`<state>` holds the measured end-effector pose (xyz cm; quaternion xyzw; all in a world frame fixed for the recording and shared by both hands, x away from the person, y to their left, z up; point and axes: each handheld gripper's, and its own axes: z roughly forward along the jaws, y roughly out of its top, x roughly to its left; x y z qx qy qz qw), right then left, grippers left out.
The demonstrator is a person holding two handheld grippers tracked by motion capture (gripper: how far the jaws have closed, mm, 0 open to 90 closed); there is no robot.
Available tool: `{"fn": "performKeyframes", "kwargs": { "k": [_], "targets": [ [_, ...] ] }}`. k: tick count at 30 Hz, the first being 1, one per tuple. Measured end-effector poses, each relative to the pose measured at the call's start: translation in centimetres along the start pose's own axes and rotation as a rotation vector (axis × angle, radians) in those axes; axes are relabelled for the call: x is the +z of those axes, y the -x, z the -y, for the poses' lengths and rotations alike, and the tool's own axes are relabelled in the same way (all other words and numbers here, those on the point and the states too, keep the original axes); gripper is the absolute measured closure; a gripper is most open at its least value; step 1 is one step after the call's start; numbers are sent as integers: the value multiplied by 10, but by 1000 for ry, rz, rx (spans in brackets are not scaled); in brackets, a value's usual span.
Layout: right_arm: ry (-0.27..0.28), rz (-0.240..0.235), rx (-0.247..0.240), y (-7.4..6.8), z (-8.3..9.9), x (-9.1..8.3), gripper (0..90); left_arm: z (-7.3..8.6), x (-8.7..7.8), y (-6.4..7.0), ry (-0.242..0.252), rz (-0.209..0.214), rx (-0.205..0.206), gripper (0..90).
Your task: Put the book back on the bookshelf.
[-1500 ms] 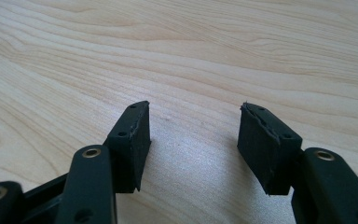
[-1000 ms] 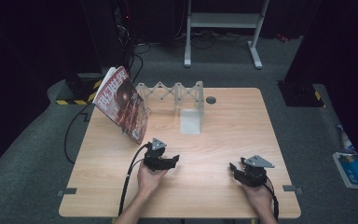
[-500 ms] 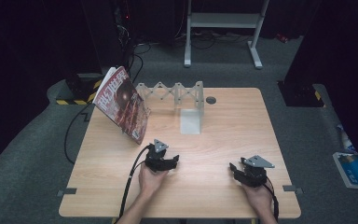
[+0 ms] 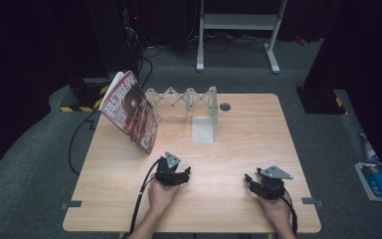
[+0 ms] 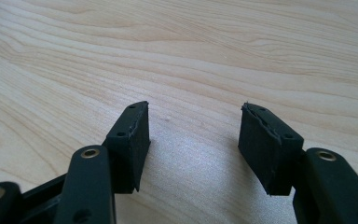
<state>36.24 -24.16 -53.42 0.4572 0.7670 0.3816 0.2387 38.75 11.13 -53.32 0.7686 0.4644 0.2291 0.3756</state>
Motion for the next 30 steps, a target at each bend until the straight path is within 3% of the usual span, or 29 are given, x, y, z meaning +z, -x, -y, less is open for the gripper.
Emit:
{"fn": "performKeyframes", "kwargs": {
  "k": [30],
  "targets": [
    [1,1,0,0,0,0,425,1,-1,1,7,-1,-3,273]
  ]
}}
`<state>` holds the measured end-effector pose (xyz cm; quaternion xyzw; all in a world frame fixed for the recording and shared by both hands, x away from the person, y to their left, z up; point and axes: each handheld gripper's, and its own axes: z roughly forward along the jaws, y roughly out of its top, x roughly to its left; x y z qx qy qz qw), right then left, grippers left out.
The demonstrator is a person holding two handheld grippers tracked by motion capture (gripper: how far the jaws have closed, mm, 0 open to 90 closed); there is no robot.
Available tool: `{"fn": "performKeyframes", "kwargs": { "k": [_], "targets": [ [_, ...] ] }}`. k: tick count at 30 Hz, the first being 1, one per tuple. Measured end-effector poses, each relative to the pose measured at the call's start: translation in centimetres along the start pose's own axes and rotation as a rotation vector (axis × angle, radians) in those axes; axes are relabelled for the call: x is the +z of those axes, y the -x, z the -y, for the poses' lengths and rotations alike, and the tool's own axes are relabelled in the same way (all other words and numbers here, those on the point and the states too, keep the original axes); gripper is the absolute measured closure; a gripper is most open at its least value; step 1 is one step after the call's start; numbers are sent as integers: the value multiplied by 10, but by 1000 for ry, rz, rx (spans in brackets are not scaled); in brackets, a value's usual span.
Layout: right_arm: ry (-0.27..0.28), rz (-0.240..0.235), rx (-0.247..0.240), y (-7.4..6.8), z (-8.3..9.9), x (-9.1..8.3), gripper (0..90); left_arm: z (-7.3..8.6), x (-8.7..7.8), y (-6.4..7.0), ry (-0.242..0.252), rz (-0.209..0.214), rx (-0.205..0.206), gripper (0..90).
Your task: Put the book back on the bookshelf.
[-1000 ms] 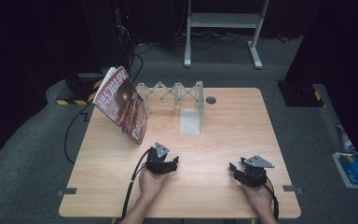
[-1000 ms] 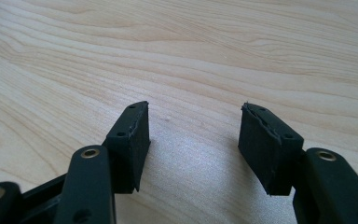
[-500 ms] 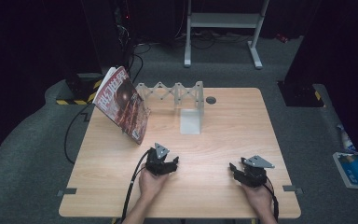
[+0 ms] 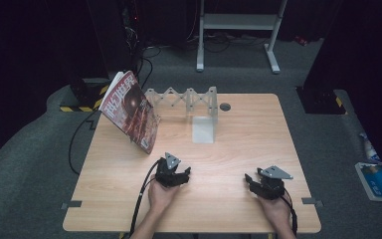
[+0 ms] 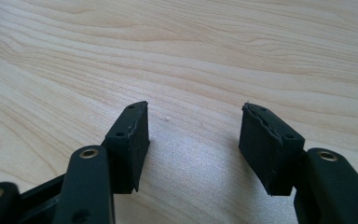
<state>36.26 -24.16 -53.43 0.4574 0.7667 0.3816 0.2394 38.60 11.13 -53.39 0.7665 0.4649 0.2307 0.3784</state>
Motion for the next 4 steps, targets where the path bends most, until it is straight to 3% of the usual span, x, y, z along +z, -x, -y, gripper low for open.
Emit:
{"fn": "performKeyframes", "kwargs": {
  "k": [4],
  "targets": [
    [0,0,0,0,0,0,425,0,0,0,0,0,-1,276]
  ]
}}
